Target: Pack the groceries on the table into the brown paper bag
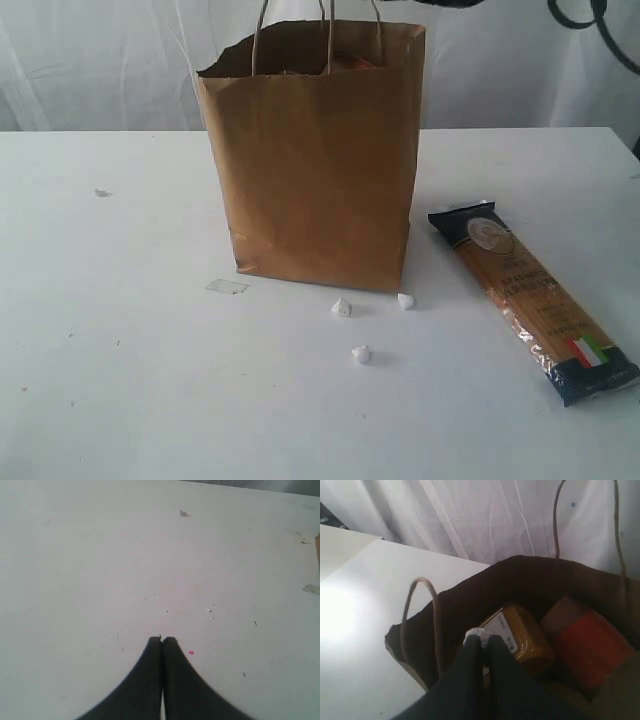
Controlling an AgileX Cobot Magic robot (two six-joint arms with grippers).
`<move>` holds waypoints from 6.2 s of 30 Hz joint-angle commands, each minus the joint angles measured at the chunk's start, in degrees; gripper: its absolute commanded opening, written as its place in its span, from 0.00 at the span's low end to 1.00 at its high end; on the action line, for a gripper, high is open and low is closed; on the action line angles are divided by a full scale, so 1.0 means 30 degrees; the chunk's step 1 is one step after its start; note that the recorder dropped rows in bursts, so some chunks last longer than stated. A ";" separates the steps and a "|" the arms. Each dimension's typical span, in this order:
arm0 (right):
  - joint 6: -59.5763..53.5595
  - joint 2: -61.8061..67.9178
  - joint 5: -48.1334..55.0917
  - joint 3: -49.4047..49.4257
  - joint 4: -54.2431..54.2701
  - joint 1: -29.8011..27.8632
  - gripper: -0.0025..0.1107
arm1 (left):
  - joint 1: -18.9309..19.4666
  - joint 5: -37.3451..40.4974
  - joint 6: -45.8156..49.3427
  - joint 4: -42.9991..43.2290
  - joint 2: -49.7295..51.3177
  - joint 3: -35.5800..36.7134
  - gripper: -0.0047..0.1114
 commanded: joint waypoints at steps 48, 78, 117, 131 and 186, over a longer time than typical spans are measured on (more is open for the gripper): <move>1.7551 -0.4370 -0.7905 1.4932 -2.4406 0.0244 0.02 | 0.0037 -0.0205 -0.0053 -0.0128 -0.0092 -0.0009 0.04; 1.6932 0.1717 -1.1451 1.4185 -2.3888 0.4206 0.39 | 0.0037 -0.0241 -0.0053 -0.0128 -0.0092 -0.0009 0.04; 1.6890 0.5652 -1.5014 1.3307 -2.3906 0.2762 0.19 | 0.0037 -0.0241 -0.0053 -0.0128 -0.0092 -0.0009 0.04; 1.6205 0.3430 -0.9620 1.3307 -2.4088 0.2762 0.02 | 0.0037 -0.0241 -0.0053 -0.0128 -0.0092 -0.0009 0.04; 1.3380 0.5390 -1.7047 1.3307 -2.3160 0.2762 0.51 | 0.0037 -0.0241 -0.0053 -0.0128 -0.0092 -0.0009 0.04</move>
